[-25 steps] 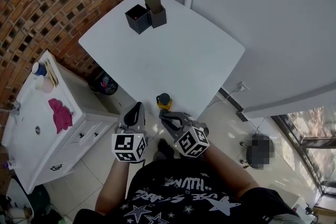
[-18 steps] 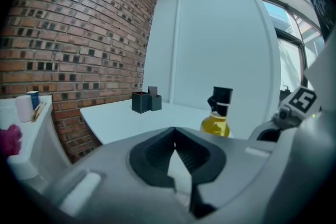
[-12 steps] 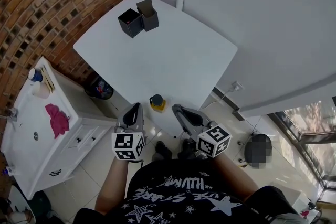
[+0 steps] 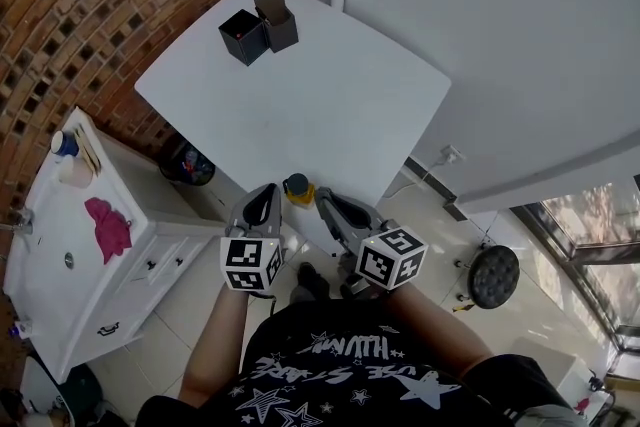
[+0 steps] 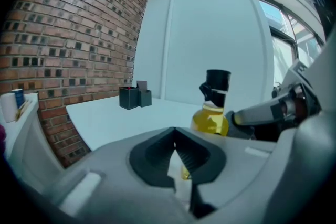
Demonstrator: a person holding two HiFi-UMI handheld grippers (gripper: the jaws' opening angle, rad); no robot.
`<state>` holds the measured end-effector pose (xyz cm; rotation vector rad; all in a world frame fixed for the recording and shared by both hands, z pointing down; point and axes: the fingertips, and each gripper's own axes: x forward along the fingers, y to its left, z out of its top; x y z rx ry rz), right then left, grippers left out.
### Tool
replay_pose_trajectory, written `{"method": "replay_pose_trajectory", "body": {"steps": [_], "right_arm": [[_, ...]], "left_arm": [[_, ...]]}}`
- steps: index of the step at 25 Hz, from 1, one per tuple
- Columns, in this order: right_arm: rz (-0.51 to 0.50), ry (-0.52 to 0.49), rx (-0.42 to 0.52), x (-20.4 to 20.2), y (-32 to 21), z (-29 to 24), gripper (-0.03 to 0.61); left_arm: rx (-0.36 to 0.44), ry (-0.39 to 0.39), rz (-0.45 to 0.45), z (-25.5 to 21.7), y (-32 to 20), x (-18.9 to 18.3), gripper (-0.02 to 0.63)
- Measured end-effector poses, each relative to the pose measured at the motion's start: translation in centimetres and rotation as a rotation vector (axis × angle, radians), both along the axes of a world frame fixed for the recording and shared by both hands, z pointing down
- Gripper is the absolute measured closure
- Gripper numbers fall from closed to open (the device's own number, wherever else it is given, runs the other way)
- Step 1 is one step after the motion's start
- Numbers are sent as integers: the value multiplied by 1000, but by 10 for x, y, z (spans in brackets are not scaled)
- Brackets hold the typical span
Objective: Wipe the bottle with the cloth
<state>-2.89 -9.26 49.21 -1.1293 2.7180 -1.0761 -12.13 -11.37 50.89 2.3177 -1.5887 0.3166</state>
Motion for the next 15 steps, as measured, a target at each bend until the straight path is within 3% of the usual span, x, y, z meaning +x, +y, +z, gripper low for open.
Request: {"method": "replay_pose_trajectory", "body": {"steps": [15], "right_arm": [[2, 106, -120, -10, 6, 53, 541]], "left_arm": [[-3, 9, 46, 6, 0, 5, 611]]}}
